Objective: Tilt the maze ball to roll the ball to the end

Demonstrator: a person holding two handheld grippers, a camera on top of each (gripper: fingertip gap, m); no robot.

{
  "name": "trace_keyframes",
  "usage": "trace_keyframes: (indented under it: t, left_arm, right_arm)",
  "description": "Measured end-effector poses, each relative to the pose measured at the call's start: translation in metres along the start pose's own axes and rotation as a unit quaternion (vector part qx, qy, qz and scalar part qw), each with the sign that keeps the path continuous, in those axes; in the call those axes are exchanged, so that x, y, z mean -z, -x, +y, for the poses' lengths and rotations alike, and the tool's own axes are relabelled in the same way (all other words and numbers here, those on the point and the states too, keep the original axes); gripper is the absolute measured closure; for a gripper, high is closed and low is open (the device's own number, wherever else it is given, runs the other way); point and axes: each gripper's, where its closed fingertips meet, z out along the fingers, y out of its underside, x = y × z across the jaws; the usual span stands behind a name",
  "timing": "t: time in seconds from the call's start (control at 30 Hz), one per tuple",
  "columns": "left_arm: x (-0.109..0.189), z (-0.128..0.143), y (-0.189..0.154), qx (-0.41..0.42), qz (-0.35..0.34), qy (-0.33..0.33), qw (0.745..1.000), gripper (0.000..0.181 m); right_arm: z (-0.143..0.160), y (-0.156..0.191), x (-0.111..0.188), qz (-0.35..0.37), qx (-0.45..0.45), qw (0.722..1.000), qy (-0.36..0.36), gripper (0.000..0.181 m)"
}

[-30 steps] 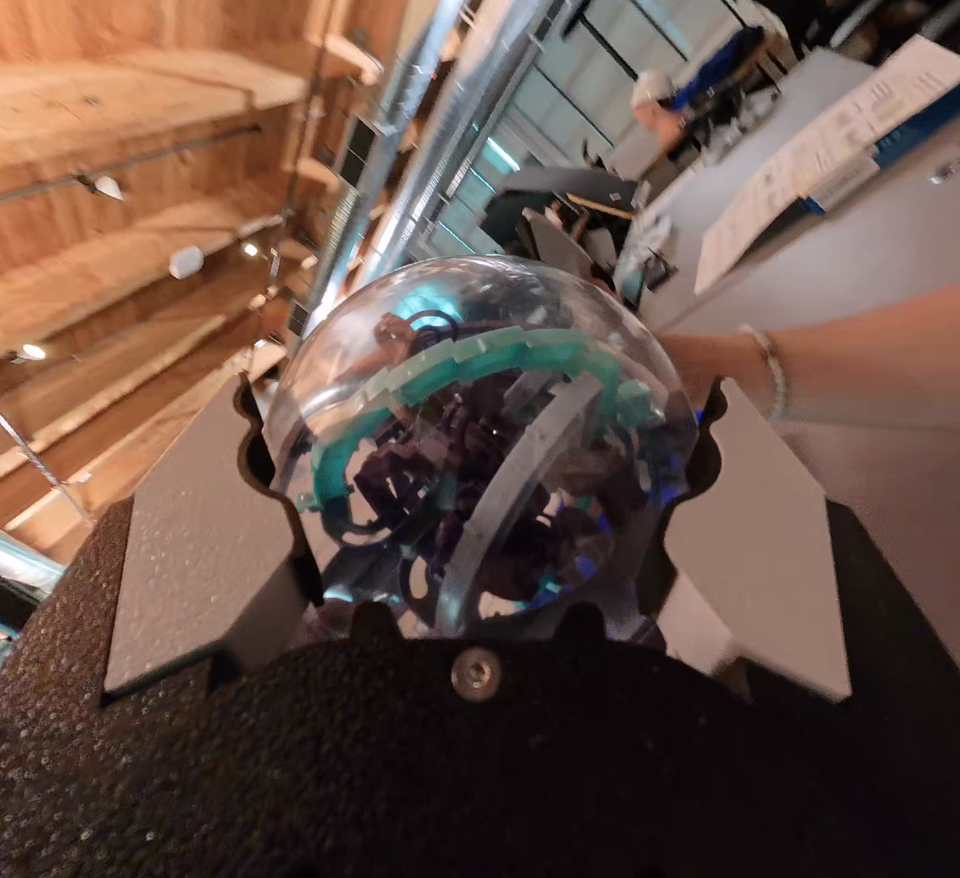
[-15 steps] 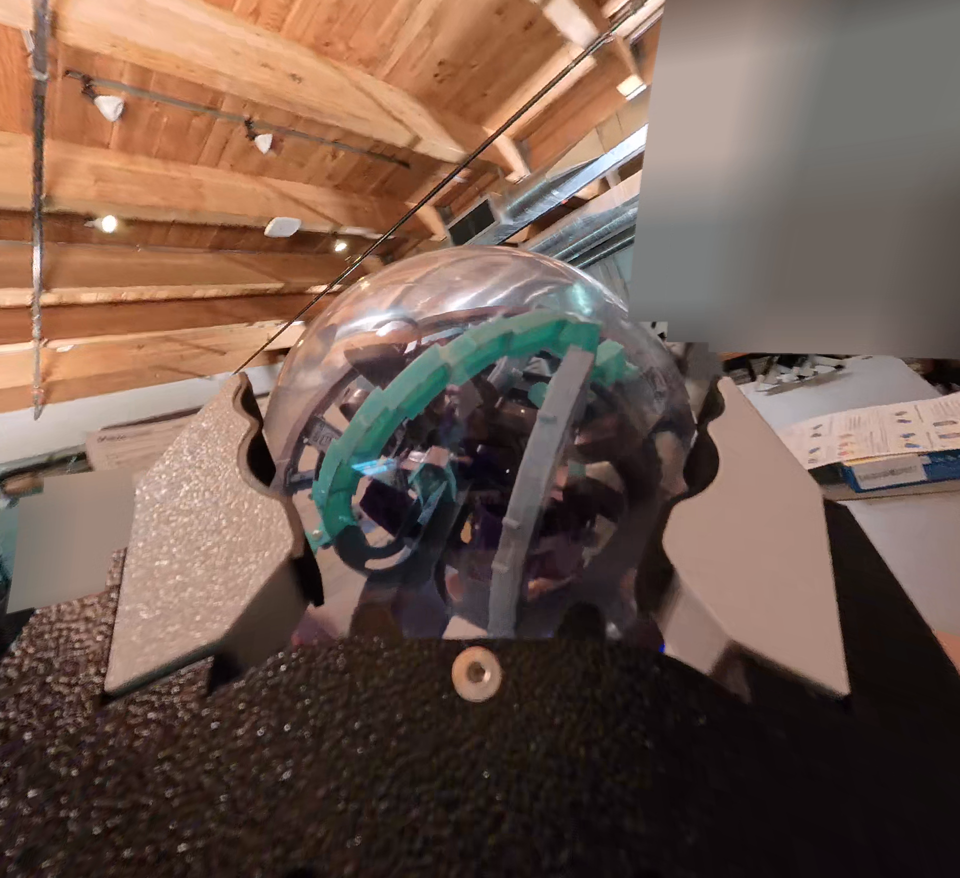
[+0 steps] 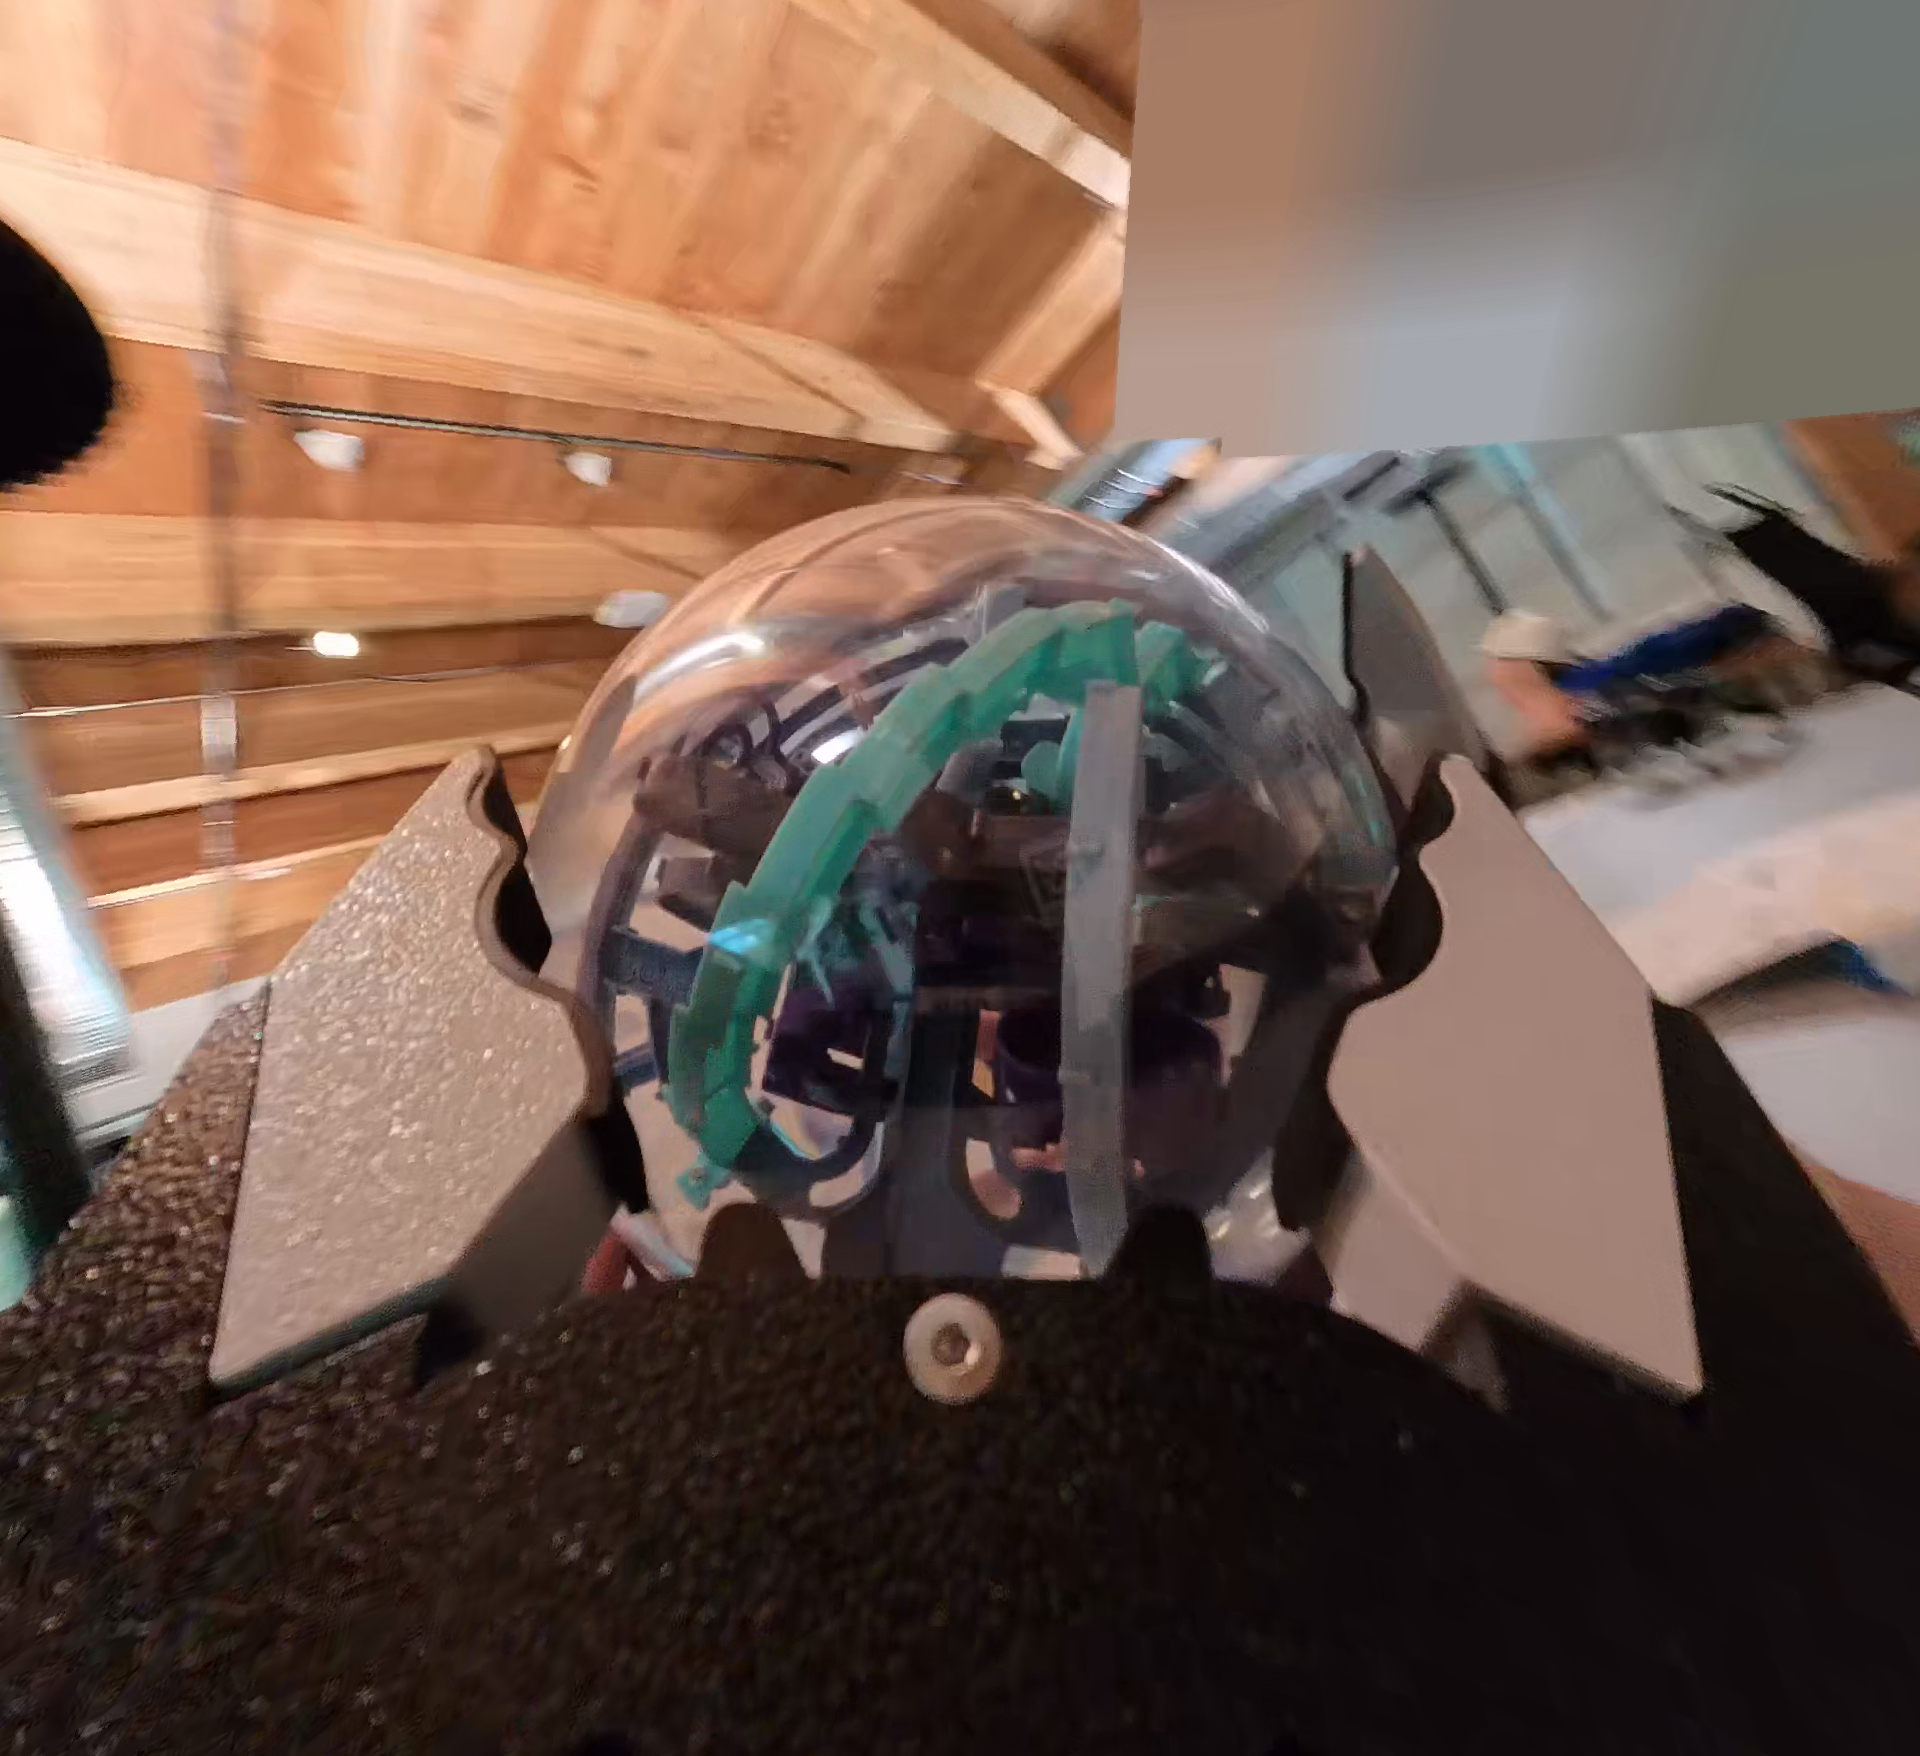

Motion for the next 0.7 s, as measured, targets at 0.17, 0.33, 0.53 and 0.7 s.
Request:
trace_keyframes:
  t: [0.17, 0.33, 0.53, 0.7]
  left_arm:
    - [-0.001, 0.008, 0.027, -0.121, -0.133, 0.042, 0.983, 0.026]
    - [-0.004, 0.005, 0.001, -0.185, -0.058, 0.069, 0.979, 0.041]
    - [0.007, -0.030, -0.005, -0.034, 0.002, -0.025, 0.999, 0.044]
    - [0.017, -0.021, 0.023, 0.051, -0.018, -0.011, 0.998, 0.058]
  right_arm:
    - [0.003, 0.009, -0.007, 0.023, 0.073, 0.997, 0.001, 0.053]
    - [-0.017, -0.009, 0.003, 0.048, 0.010, 0.997, -0.058, 0.047]
    - [-0.024, -0.013, 0.007, 0.041, -0.026, 0.997, -0.061, 0.061]
    - [0.006, -0.014, -0.001, 0.054, 0.018, 0.998, 0.027, 0.051]
